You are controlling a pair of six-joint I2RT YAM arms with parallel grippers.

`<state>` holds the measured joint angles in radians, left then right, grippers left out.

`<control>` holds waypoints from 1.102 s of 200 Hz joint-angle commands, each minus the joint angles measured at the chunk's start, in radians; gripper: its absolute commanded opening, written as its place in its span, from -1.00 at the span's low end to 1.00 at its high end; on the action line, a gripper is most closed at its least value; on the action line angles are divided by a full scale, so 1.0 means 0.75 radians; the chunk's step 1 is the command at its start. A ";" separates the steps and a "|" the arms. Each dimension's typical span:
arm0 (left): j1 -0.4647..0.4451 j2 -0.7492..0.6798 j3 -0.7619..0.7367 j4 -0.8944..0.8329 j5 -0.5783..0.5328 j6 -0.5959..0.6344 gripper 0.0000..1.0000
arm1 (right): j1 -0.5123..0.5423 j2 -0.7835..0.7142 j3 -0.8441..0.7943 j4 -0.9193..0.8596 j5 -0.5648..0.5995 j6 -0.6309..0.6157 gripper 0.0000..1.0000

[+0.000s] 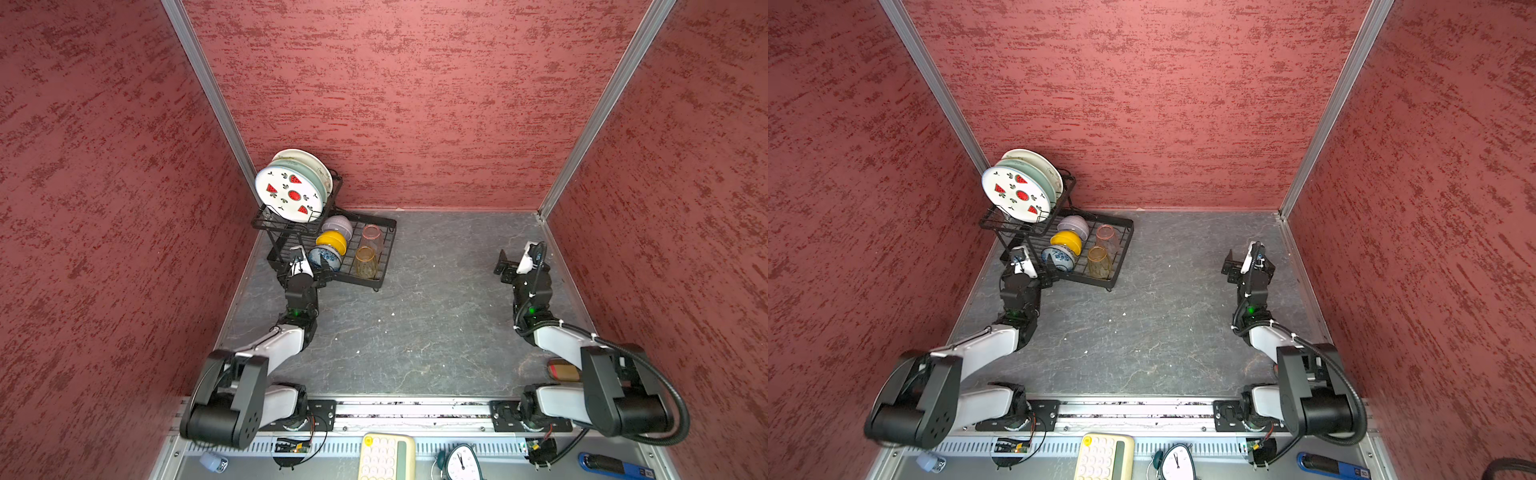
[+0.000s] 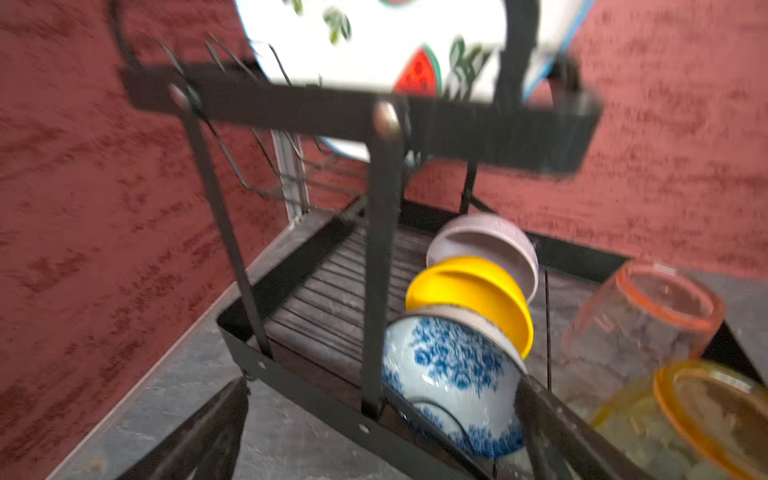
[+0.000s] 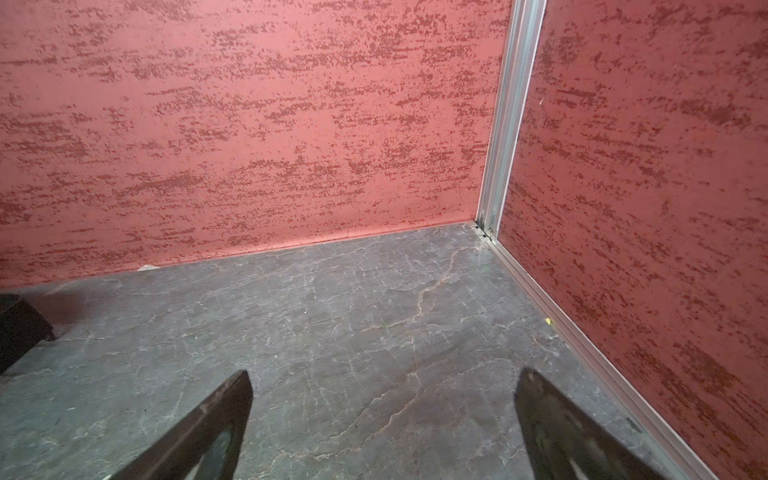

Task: Unload the mixed dishes from the dish rack
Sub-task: 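Raise the right arm while moving the left gripper to the dish rack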

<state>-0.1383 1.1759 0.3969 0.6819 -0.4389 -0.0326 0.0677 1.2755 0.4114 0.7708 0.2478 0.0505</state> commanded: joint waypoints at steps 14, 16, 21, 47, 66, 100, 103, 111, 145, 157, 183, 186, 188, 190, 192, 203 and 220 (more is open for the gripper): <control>-0.064 -0.205 0.097 -0.525 -0.229 -0.225 0.99 | 0.054 -0.143 0.029 -0.236 -0.021 0.074 0.98; -0.069 -0.213 0.104 -0.565 -0.245 -0.252 0.99 | 0.055 -0.148 0.033 -0.249 -0.024 0.082 0.98; -0.081 -0.231 0.131 -0.666 -0.274 -0.308 0.99 | 0.056 -0.163 0.044 -0.287 -0.034 0.097 0.98; -0.168 -0.288 0.268 -1.173 -0.318 -0.613 1.00 | 0.079 -0.228 0.112 -0.525 -0.044 0.189 0.98; -0.245 -0.266 0.391 -1.549 -0.349 -0.872 0.99 | 0.091 -0.266 0.211 -0.785 0.077 0.333 0.98; -0.338 -0.145 0.513 -1.804 -0.183 -1.092 0.91 | 0.099 -0.290 0.341 -1.081 -0.077 0.409 0.98; -0.345 -0.140 0.519 -1.813 -0.177 -1.109 0.91 | 0.099 -0.291 0.349 -1.100 -0.092 0.410 0.98; -0.358 -0.127 0.527 -1.819 -0.161 -1.137 0.88 | 0.101 -0.302 0.367 -1.140 -0.144 0.406 0.98; -0.373 -0.066 0.543 -1.794 -0.037 -1.289 0.80 | 0.102 -0.330 0.431 -1.298 -0.342 0.359 0.98; -0.378 -0.025 0.550 -1.774 -0.006 -1.340 0.74 | 0.106 -0.320 0.457 -1.358 -0.379 0.343 0.98; -0.380 0.068 0.570 -1.708 0.046 -1.439 0.71 | 0.110 -0.321 0.449 -1.400 -0.412 0.368 0.98; -0.378 0.079 0.572 -1.699 0.052 -1.449 0.71 | 0.110 -0.324 0.445 -1.395 -0.423 0.370 0.98; -0.378 0.086 0.574 -1.691 0.056 -1.451 0.71 | 0.112 -0.325 0.441 -1.392 -0.434 0.370 0.98; -0.378 0.095 0.576 -1.684 0.060 -1.453 0.71 | 0.111 -0.327 0.438 -1.389 -0.443 0.371 0.98; -0.378 0.101 0.581 -1.676 0.063 -1.456 0.71 | 0.112 -0.328 0.437 -1.387 -0.451 0.372 0.98; -0.379 0.150 0.610 -1.653 0.070 -1.468 0.72 | 0.116 -0.332 0.433 -1.390 -0.479 0.382 0.98; -0.378 0.222 0.659 -1.628 0.072 -1.490 0.71 | 0.118 -0.337 0.433 -1.409 -0.500 0.388 0.98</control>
<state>-0.4175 1.2884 0.8337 -0.5976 -0.4118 -1.0878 0.1463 1.0409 0.7319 -0.2436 -0.0578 0.3271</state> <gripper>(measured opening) 0.857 0.989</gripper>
